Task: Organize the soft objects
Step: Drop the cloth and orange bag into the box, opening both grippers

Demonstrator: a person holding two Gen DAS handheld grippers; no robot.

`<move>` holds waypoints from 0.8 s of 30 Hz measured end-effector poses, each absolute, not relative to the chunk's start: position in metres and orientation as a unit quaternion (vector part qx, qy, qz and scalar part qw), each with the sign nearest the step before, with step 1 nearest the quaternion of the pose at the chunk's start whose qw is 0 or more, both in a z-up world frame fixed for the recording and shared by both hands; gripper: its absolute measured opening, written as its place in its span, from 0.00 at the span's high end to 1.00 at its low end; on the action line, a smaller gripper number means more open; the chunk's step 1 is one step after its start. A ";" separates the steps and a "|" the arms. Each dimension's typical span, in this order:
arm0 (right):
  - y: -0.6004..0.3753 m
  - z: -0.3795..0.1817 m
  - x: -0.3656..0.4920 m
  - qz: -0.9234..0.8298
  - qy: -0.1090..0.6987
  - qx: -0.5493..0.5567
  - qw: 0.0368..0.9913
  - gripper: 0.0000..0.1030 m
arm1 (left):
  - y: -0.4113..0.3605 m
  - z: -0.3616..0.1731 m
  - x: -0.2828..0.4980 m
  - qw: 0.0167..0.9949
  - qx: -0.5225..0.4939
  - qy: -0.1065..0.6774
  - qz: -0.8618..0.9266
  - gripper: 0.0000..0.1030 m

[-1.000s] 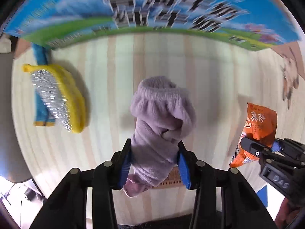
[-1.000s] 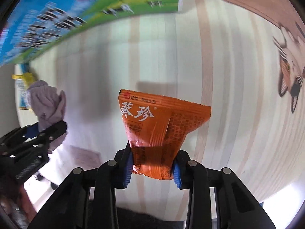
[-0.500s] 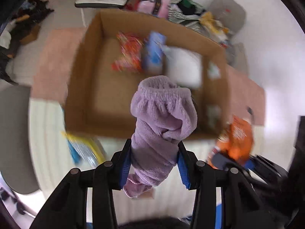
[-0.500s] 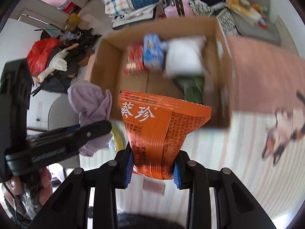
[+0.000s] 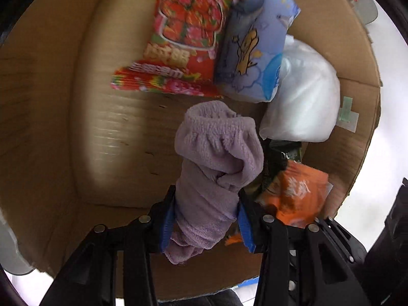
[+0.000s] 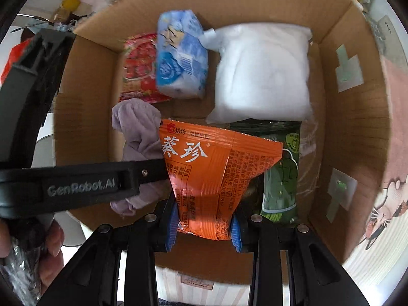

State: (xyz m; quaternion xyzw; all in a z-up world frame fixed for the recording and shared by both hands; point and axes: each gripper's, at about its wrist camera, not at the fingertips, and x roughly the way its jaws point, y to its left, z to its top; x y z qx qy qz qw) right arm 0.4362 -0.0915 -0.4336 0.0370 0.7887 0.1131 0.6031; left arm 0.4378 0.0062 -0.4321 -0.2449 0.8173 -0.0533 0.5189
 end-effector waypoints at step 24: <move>-0.113 -0.349 0.430 0.078 0.738 -0.042 0.669 0.00 | 0.039 -0.278 0.411 0.694 -0.109 0.711 -0.007 0.02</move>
